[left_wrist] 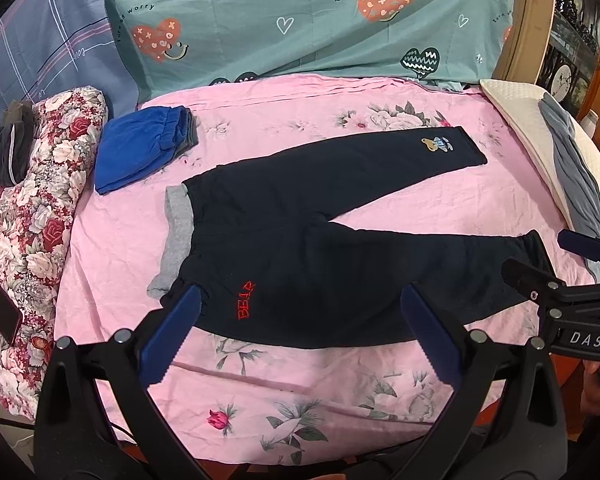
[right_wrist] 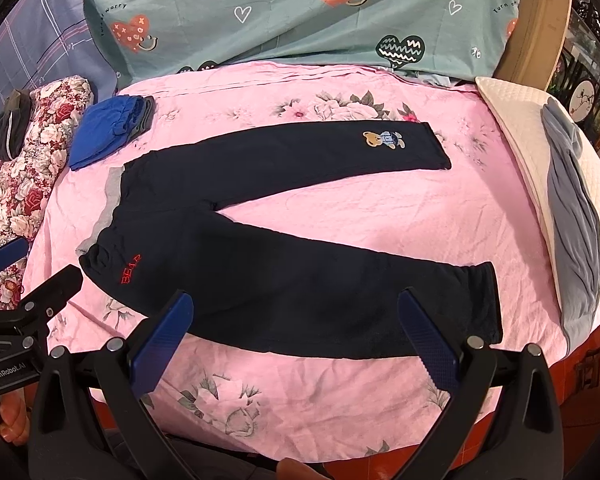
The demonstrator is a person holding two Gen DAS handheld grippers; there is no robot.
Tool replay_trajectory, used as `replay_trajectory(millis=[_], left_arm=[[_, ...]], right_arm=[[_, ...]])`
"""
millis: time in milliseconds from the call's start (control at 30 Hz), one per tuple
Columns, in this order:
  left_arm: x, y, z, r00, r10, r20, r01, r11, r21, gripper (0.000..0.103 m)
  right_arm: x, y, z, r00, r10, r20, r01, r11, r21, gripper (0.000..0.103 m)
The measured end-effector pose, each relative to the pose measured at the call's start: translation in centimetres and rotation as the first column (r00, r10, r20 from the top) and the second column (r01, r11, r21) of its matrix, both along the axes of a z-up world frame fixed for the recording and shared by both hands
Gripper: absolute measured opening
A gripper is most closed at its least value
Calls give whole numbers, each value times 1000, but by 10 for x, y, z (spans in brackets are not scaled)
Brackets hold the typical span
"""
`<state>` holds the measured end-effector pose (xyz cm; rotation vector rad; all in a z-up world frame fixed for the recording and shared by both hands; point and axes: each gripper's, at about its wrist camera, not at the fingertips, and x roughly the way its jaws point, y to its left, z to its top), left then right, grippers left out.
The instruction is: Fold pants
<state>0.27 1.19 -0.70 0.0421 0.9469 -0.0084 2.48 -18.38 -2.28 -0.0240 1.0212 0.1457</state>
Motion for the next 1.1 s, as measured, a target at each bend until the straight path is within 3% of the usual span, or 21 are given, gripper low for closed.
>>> replay_trajectory(millis=[1100], left_arm=[[-2, -3, -3, 1000, -6, -1, 6, 1000, 8, 101]], right_arm=[[0, -3, 0, 1000, -7, -8, 7, 1000, -1, 102]])
